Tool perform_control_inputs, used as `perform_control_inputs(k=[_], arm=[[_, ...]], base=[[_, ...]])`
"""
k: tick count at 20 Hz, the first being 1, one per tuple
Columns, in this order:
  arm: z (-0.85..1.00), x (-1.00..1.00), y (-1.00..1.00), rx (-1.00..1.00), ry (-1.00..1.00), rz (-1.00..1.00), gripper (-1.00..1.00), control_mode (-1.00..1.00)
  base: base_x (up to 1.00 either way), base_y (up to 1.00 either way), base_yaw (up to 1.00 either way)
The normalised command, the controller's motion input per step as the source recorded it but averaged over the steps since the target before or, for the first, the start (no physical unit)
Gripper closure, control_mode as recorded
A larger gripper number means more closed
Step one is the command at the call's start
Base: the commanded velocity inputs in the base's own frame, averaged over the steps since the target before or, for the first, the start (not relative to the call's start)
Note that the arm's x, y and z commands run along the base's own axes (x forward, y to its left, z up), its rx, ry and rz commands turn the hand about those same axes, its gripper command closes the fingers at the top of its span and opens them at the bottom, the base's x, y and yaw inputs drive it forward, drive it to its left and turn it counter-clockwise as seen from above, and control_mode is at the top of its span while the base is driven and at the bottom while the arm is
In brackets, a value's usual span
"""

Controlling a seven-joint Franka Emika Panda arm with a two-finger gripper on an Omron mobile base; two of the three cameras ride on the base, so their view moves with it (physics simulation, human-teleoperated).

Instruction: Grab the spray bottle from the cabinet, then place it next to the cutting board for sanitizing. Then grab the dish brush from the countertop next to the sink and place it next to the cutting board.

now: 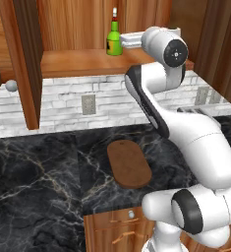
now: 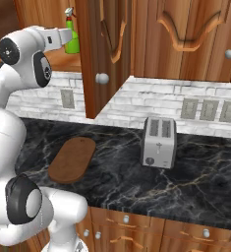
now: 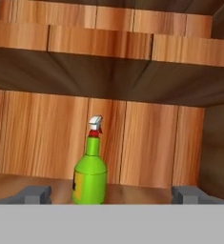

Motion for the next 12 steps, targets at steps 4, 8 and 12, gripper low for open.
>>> perform_control_inputs(k=[4, 8, 12], arm=[[0.0, 0.51, 0.09, 0.0, 0.0, 0.0, -1.0, -1.0], [0.0, 0.49, 0.06, -0.01, 0.01, 0.0, -1.0, -1.0], [0.0, 0.37, 0.15, 0.0, 0.02, 0.0, -1.0, -1.0]], base=[[0.0, 0.0, 0.0], [0.0, 0.0, 0.0], [0.0, 0.0, 0.0]])
